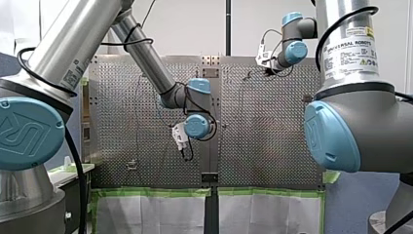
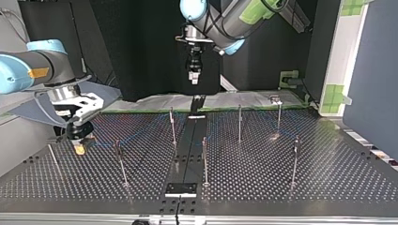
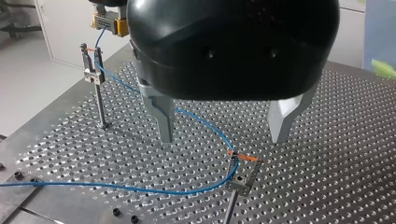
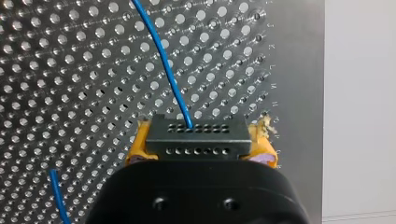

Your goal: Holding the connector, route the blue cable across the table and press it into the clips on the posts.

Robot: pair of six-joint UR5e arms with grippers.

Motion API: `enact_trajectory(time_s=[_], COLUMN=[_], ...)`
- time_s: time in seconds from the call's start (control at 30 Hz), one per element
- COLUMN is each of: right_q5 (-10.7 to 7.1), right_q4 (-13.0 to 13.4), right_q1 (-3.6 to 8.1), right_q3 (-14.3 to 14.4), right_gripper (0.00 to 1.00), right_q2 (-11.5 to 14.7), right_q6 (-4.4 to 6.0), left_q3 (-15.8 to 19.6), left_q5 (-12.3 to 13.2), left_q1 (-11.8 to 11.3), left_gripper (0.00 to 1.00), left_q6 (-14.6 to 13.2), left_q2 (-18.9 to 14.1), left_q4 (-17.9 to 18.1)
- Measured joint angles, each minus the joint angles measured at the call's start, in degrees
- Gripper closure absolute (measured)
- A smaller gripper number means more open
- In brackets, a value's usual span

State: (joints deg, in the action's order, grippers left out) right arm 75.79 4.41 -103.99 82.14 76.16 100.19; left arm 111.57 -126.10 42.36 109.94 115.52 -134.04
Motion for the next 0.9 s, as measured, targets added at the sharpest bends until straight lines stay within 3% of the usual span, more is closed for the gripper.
enact_trajectory(time_s=[0.9], right_q5=[-0.05], right_q4=[-0.19], right_q1=[0.09], right_q3=[-0.01], right_gripper=[1.00], right_q2=[0.00], right_q6=[0.31], left_q3=[12.30], left_q5=[0.11], left_q1=[0.02], left_gripper=[0.00], left_q6=[0.00], left_q2=[0.00], left_q4=[12.32])
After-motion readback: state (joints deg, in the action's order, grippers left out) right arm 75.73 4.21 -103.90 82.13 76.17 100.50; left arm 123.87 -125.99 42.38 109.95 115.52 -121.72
